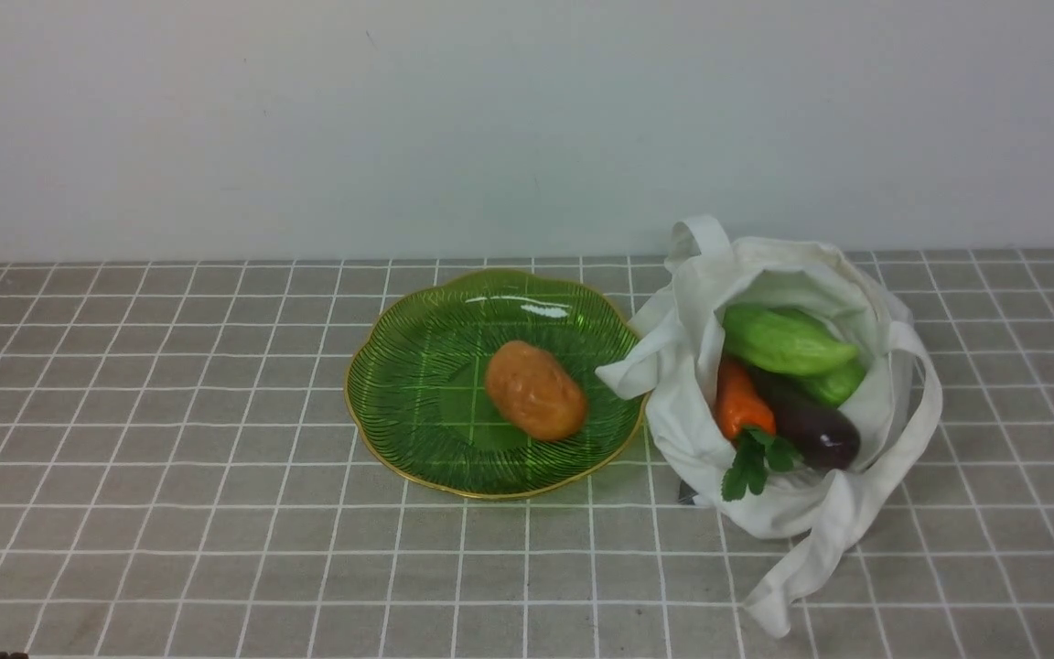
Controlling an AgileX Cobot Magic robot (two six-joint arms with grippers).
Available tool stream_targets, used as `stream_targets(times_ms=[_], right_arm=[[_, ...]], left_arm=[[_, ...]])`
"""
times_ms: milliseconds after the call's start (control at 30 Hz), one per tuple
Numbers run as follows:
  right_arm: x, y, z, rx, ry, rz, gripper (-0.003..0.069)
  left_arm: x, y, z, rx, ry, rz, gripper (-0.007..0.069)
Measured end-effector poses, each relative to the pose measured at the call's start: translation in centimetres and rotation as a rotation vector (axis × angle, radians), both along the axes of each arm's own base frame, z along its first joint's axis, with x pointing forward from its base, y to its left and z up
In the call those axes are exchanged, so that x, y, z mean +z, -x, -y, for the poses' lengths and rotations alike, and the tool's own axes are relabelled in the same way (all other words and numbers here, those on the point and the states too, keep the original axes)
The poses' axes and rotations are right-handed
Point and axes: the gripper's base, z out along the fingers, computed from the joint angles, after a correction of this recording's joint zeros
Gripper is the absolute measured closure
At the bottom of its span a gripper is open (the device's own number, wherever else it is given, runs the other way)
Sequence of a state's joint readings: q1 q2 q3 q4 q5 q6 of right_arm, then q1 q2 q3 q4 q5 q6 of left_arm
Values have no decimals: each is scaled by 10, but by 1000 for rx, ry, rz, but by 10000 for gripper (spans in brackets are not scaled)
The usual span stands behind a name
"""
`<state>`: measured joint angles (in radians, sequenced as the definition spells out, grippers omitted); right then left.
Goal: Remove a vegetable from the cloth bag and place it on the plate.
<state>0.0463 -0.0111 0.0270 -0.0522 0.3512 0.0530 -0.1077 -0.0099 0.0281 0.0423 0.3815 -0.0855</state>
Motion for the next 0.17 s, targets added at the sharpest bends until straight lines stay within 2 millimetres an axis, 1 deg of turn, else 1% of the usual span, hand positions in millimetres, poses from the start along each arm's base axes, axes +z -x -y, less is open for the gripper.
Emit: stream_targets(times_ms=[167], right_arm=[[0, 0, 0, 0, 0, 0, 673]], left_arm=[[0, 0, 0, 0, 0, 0, 629]])
